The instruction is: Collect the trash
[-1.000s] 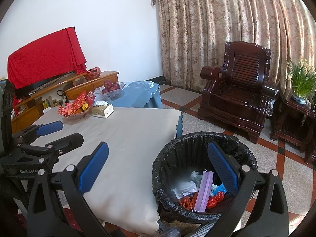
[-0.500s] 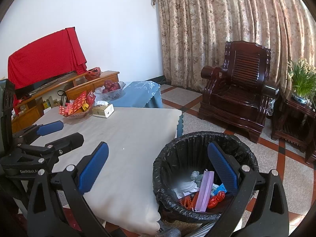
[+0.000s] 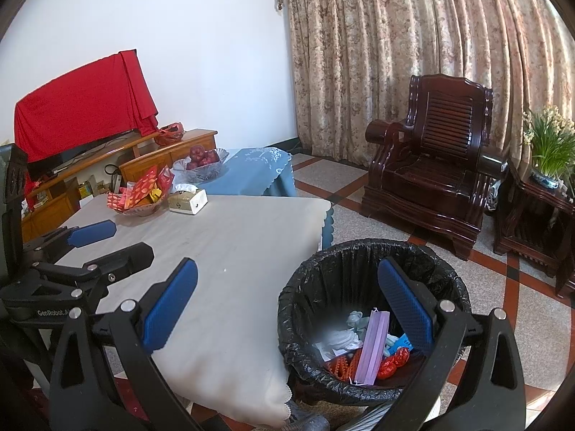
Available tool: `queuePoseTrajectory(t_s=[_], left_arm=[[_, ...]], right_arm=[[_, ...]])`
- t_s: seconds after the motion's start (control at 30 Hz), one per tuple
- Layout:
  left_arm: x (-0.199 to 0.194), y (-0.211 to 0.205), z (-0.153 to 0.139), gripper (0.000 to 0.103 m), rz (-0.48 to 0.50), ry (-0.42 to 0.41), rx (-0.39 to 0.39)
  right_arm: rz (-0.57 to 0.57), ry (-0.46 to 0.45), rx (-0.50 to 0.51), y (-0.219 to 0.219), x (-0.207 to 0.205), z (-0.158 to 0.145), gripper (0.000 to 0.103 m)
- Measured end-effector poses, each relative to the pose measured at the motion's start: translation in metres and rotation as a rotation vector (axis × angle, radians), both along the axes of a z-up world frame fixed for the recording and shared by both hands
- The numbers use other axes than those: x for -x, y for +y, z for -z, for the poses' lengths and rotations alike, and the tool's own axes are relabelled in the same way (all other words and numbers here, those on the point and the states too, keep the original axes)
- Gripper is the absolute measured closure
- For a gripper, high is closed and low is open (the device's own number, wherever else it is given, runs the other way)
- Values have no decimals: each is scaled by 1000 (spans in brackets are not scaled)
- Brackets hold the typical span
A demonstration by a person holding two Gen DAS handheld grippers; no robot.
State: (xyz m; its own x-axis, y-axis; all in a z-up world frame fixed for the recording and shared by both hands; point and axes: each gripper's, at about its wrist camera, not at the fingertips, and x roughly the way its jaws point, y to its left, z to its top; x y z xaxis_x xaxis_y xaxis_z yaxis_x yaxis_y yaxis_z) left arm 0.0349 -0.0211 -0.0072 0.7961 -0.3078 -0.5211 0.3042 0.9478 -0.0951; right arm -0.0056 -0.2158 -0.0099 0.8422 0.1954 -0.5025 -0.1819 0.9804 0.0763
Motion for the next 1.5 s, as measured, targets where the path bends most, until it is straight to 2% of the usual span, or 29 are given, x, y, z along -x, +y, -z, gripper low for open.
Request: queuePoseTrajectory(t_s=[1.5], left_arm=[[0, -3, 1, 6, 9, 10, -6]], right_arm=[[1, 5, -2, -2, 0, 2, 5]])
